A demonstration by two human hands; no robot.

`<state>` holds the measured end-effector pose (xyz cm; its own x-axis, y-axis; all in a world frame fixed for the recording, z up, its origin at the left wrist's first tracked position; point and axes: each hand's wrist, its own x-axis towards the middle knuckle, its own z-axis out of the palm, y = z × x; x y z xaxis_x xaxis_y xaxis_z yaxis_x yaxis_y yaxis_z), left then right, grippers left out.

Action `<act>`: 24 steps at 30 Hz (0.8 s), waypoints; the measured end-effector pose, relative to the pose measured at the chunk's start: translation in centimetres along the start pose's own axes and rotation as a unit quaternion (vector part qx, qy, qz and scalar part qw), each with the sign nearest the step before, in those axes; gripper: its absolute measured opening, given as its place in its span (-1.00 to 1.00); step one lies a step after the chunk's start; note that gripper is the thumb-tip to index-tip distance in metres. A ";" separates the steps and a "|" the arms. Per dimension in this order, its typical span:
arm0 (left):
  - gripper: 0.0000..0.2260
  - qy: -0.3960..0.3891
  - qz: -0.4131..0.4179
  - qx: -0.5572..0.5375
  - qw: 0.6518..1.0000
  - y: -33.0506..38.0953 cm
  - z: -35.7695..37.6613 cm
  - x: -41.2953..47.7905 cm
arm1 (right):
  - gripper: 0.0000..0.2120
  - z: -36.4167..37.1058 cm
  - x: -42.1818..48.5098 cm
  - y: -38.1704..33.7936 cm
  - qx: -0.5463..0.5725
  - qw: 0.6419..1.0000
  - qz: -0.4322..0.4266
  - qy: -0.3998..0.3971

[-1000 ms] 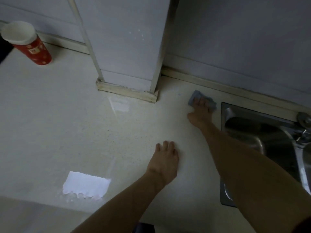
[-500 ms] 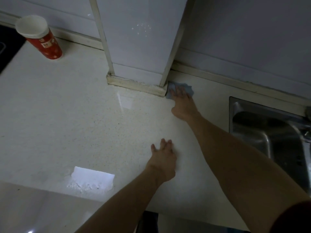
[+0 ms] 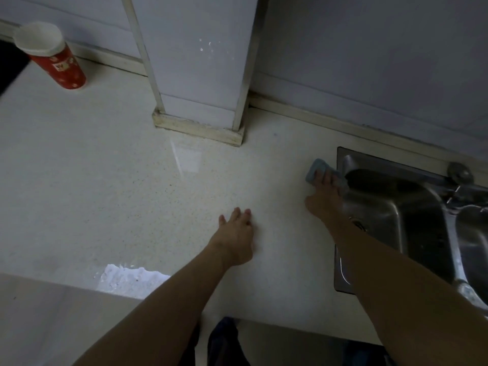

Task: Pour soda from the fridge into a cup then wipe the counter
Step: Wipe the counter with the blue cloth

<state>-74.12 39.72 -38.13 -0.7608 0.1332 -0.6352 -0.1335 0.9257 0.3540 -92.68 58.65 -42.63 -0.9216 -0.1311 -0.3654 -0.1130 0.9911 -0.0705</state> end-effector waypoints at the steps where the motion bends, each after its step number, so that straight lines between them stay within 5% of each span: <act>1: -0.42 0.002 0.001 0.001 1.000 0.0 -0.1 -0.2 | -0.26 0.1 -0.3 -0.6 0.010 1.000 0.011 0.001; 6: -0.44 0.058 -0.011 0.015 0.998 1.2 1.3 -1.9 | -0.27 0.2 -0.6 -5.1 0.055 0.998 0.006 -0.036; 14: -0.49 0.106 -0.057 -0.046 0.992 4.2 5.8 -4.6 | -0.20 1.1 -2.4 -13.0 -0.061 0.971 -0.229 -0.027; 19: -0.50 0.091 -0.080 -0.015 0.992 5.0 7.5 -5.4 | -0.21 0.9 -3.5 -11.2 -0.099 0.949 -0.297 -0.045; 24: -0.43 0.059 -0.083 -0.025 0.994 4.8 7.9 -5.9 | -0.20 0.6 -4.8 -4.2 -0.075 0.960 -0.268 -0.038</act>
<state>-65.22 46.23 -38.11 -0.7951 -0.0649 -0.6030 -0.2923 0.9122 0.2872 -87.58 55.10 -41.16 -0.6874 -0.6181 -0.3814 -0.6201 0.7728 -0.1350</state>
